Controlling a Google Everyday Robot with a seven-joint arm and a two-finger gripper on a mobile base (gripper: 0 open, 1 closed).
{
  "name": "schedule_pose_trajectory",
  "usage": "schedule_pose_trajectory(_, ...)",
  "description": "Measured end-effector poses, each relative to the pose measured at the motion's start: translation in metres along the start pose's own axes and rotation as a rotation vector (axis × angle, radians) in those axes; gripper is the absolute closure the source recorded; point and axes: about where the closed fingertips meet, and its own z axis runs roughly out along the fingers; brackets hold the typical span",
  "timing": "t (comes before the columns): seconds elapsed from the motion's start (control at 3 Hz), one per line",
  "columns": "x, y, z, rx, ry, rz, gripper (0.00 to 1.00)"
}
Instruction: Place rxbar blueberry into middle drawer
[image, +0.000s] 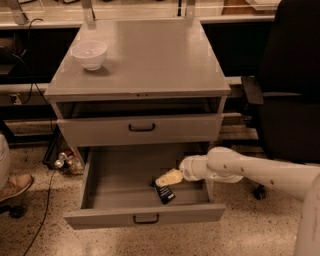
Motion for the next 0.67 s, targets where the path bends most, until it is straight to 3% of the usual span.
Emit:
schedule_pose_trajectory(0.33, 0.016, -0.005, -0.085, 0.037, 0.057, 0.032, 0.0)
schedule_pose_trajectory(0.67, 0.029, -0.006, -0.131, 0.058, 0.073, 0.065, 0.0)
